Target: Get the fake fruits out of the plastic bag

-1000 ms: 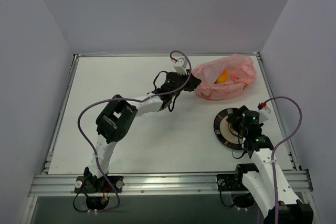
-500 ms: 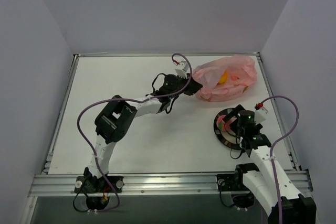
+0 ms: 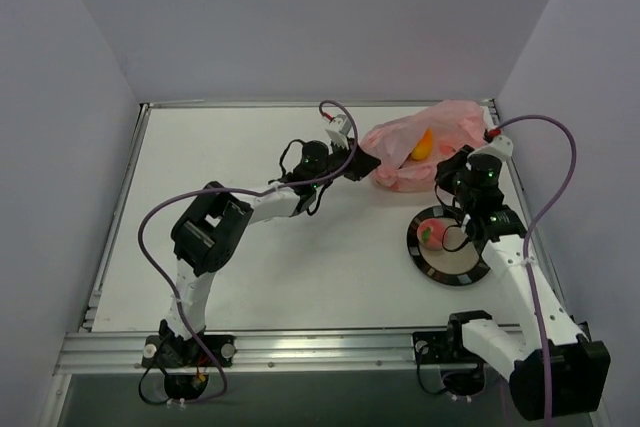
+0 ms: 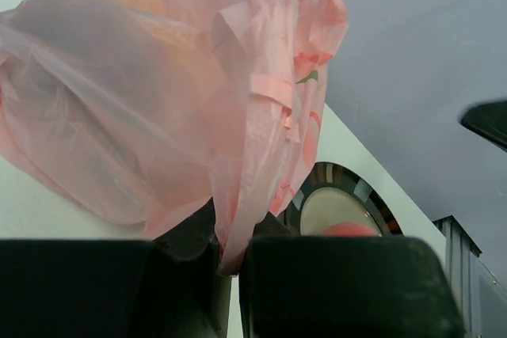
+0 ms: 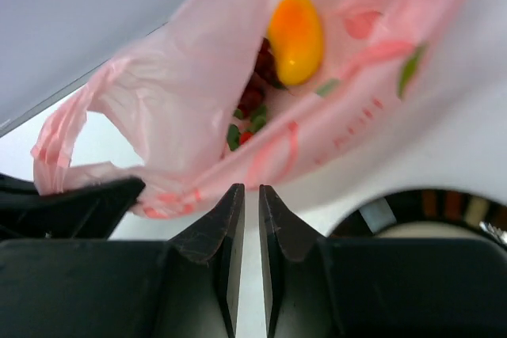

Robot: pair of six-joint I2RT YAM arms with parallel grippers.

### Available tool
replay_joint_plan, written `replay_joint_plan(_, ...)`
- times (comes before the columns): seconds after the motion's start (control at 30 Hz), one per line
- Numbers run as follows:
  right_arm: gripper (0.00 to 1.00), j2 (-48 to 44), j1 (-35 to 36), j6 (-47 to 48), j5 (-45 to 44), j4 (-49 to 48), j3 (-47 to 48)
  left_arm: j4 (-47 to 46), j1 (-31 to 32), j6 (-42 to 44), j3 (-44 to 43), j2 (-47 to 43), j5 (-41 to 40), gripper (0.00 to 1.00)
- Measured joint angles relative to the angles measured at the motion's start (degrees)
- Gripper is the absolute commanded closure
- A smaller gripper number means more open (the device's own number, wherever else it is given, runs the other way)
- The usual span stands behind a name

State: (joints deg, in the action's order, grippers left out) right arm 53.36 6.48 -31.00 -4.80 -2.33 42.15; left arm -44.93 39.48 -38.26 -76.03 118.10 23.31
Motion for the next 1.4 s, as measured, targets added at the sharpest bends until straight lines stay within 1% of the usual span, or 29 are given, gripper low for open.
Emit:
replay_joint_plan(0.07, 0.91, 6.3, 0.0, 1.9, 2.2, -4.3, 2.6, -0.7, 0.0, 0.3, 0.0, -0.2, 0.7, 0.98)
replay_joint_plan(0.13, 0.90, 15.4, 0.0, 3.6, 3.6, -7.4, 5.7, -0.8, 0.0, 0.7, 0.0, -0.3, 1.1, 0.97)
replay_joint_plan(0.2, 0.85, 23.8, 0.0, 4.7, 4.3, -9.1, 8.5, -0.4, 0.0, 1.3, 0.0, -0.3, 1.7, 0.90)
replay_joint_plan(0.23, 0.84, 27.4, 0.0, 5.2, 4.6, -10.3, 9.4, -0.2, 0.0, 1.7, 0.0, -0.3, 2.0, 0.71)
replay_joint_plan(0.3, 0.84, 33.0, 0.0, 5.9, 5.4, -12.3, 10.4, 0.6, 0.0, 2.7, 0.0, -0.3, 2.4, 0.45)
replay_joint_plan(0.37, 0.84, 37.0, 0.0, 6.1, 6.5, -14.1, 11.1, 2.3, 0.0, 3.4, -0.3, -0.3, 2.6, 0.22)
replay_joint_plan(0.4, 0.84, 38.6, -0.1, 6.2, 7.1, -14.8, 11.9, 3.2, 0.0, 4.0, -0.4, -0.3, 2.5, 0.18)
replay_joint_plan(0.43, 0.85, 40.1, -0.1, 6.2, 8.0, -16.0, 12.8, 5.0, 0.0, 4.5, -0.6, -0.5, 2.6, 0.04)
replay_joint_plan(0.47, 0.85, 41.3, -0.1, 6.2, 8.9, -17.3, 13.6, 6.4, 0.0, 5.4, -0.7, -0.9, 2.4, 0.06)
replay_joint_plan(0.63, 0.86, 44.1, -0.1, 6.0, 13.8, -23.0, 16.4, 17.8, 0.1, 11.0, -3.3, -5.0, 0.3, 0.06)
replay_joint_plan(0.73, 0.87, 44.1, -0.3, 5.5, 16.9, -25.7, 16.5, 25.8, 0.4, 15.4, -10.8, -6.2, -2.3, 0.06)
replay_joint_plan(0.83, 0.87, 44.7, -0.5, 4.4, 19.8, -28.3, 16.5, 30.9, 0.6, 18.4, -18.5, -6.0, -4.0, 0.06)
replay_joint_plan(0.9, 0.87, 45.2, -0.6, 3.7, 21.5, -29.4, 16.5, 33.5, 0.7, 19.9, -24.0, -4.5, -4.5, 0.06)
replay_joint_plan(1.0, 0.87, 45.9, -0.8, 2.5, 23.6, -31.2, 16.4, 38.1, 0.7, 21.4, -33.4, 0.4, -4.3, 0.06)
replay_joint_plan(1.07, 0.88, 46.0, -0.9, 1.9, 24.5, -31.7, 16.3, 40.7, 0.7, 21.7, -37.6, 4.0, -4.2, 0.06)
replay_joint_plan(1.1, 0.87, 46.0, -0.9, 1.6, 24.9, -32.2, 16.1, 42.2, 0.7, 21.8, -39.2, 5.7, -4.1, 0.05)
replay_joint_plan(1.13, 0.88, 46.0, -0.9, 1.3, 25.4, -32.7, 15.8, 43.6, 0.7, 21.8, -40.4, 7.3, -4.1, 0.02)
replay_joint_plan(1.17, 0.88, 46.0, -0.9, 1.1, 25.7, -33.2, 15.4, 45.1, 0.7, 21.9, -41.4, 9.0, -4.1, 0.09)
replay_joint_plan(1.23, 0.88, 46.0, -1.3, 1.6, 25.1, -33.5, 14.4, 47.8, 0.7, 21.3, -42.7, 11.8, -3.0, 0.14)
replay_joint_plan(1.3, 0.88, 46.2, -1.6, 1.2, 25.1, -33.4, 12.6, 49.6, 1.0, 21.3, -43.6, 13.1, -1.9, 0.33)
replay_joint_plan(1.33, 0.88, 46.2, -1.9, 1.0, 25.3, -33.5, 11.7, 50.4, 1.3, 21.5, -43.8, 13.4, -2.2, 0.48)
replay_joint_plan(1.37, 0.87, 46.1, -2.1, 1.0, 25.3, -33.5, 11.1, 51.1, 1.4, 21.5, -44.0, 13.5, -2.4, 0.79)
replay_joint_plan(1.4, 0.87, 46.1, -2.2, 1.0, 25.3, -33.5, 10.6, 51.8, 1.5, 21.7, -44.1, 13.6, -2.4, 0.90)
